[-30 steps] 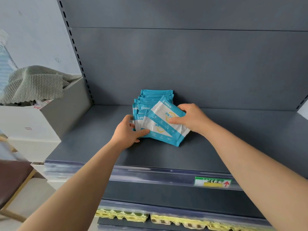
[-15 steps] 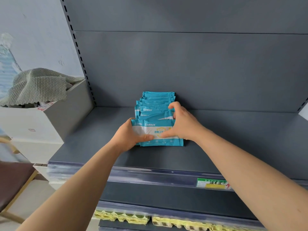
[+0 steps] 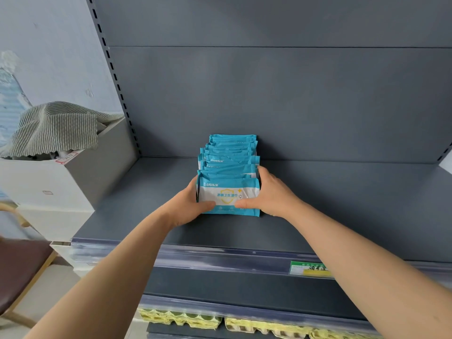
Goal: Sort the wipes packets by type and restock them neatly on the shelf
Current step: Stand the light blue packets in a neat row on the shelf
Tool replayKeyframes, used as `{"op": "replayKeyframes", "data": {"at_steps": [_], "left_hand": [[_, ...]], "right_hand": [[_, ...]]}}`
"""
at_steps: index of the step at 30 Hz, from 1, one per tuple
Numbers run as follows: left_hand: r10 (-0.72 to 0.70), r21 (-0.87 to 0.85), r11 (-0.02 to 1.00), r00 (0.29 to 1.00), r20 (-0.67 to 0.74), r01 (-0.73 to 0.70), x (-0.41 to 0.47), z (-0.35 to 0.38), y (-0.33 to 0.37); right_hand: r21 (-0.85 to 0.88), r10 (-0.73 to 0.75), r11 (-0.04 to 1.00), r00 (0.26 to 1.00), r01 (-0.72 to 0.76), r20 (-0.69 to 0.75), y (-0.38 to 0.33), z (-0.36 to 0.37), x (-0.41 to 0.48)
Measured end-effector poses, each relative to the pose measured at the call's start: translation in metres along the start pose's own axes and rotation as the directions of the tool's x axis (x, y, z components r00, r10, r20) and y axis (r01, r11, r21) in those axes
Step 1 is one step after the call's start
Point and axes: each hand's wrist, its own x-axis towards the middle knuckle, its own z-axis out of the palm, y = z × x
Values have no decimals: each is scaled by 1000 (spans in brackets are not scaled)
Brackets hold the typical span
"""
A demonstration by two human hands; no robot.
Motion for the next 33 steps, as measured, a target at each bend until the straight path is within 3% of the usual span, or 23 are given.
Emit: {"op": "replayKeyframes", "data": {"at_steps": [2, 8, 11, 14, 19, 24, 33], "left_hand": [[-7, 31, 999, 1000, 16, 6, -5, 1, -4], [-37, -75, 997, 985, -168, 24, -13, 1, 2], [69, 152, 988, 951, -300, -24, -19, 4, 18], [271, 481, 875, 883, -383, -60, -17, 12, 36], [434, 607, 773, 851, -296, -183, -9, 52, 75], [592, 627, 683, 787, -173, -375, -1, 121, 117], [721, 530, 572, 692, 39, -626, -1, 304, 234]], "right_hand": [[-6, 3, 1000, 1000, -3, -2, 1, 0, -2], [-76, -2, 997, 1000, 2, -7, 1, -7, -11], [-148, -19, 989, 999, 13, -35, 2, -15, -22], [-256, -53, 966, 996, 33, -71, 7, -28, -37], [-357, -115, 932, 985, 63, -127, 34, -55, -68], [-377, -75, 926, 972, -14, -221, 85, -94, -115], [-348, 76, 911, 920, -220, -384, 225, -187, -237]]}}
